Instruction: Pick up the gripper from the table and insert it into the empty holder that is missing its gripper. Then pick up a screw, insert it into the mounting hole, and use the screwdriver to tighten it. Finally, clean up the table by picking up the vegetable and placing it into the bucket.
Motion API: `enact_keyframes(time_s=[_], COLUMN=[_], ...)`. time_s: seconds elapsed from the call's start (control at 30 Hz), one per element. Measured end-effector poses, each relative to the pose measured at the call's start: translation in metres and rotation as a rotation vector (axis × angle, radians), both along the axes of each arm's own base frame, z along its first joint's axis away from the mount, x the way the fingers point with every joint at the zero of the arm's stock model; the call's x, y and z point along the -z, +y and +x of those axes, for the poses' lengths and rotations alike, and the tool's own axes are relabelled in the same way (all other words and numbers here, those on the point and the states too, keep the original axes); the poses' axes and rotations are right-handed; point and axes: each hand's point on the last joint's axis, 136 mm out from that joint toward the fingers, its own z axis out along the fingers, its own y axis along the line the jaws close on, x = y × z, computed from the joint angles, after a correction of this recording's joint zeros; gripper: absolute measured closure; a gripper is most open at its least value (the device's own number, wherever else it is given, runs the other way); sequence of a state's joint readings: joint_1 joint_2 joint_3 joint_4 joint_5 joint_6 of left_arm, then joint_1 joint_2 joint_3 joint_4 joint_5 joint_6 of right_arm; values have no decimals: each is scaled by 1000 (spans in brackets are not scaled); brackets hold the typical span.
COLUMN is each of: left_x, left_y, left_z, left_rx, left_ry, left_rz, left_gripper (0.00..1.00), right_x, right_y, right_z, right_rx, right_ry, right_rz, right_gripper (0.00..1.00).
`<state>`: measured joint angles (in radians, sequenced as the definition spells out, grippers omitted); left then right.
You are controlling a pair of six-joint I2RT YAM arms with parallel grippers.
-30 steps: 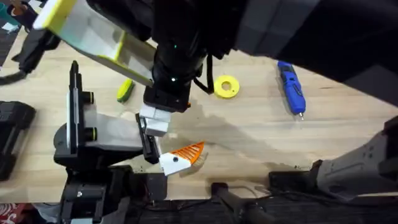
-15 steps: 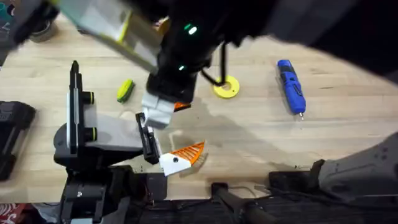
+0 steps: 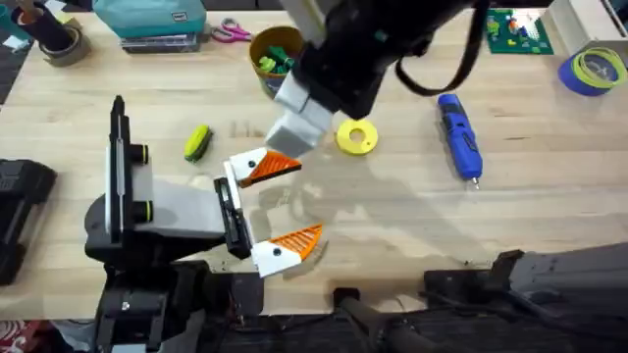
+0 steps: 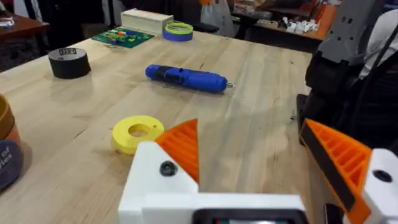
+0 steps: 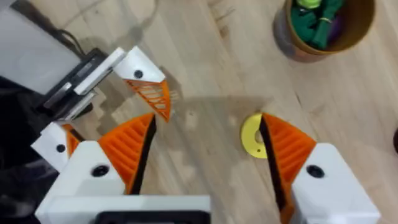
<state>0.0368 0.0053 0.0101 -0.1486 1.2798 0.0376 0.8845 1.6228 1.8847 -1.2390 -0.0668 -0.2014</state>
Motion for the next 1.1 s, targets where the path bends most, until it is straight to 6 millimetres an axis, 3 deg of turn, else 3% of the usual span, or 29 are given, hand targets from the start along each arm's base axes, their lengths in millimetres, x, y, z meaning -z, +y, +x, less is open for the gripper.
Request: enact_keyframes(time_s=[0.2, 0.57, 1.1], left_x=[0, 0, 0], left_y=[0, 0, 0], left_z=[0, 0, 0], left_rx=[0, 0, 0], left_ry=[0, 0, 0], left_rz=[0, 0, 0], left_gripper=[15, 15, 15], right_x=[-2, 21, 22], right_y=[-23, -80, -87], right_z=[5, -6, -8], right_rx=[86, 252, 290], right_ry=[-36, -4, 10], right_rz=[39, 59, 65], right_gripper=[4, 3, 3])
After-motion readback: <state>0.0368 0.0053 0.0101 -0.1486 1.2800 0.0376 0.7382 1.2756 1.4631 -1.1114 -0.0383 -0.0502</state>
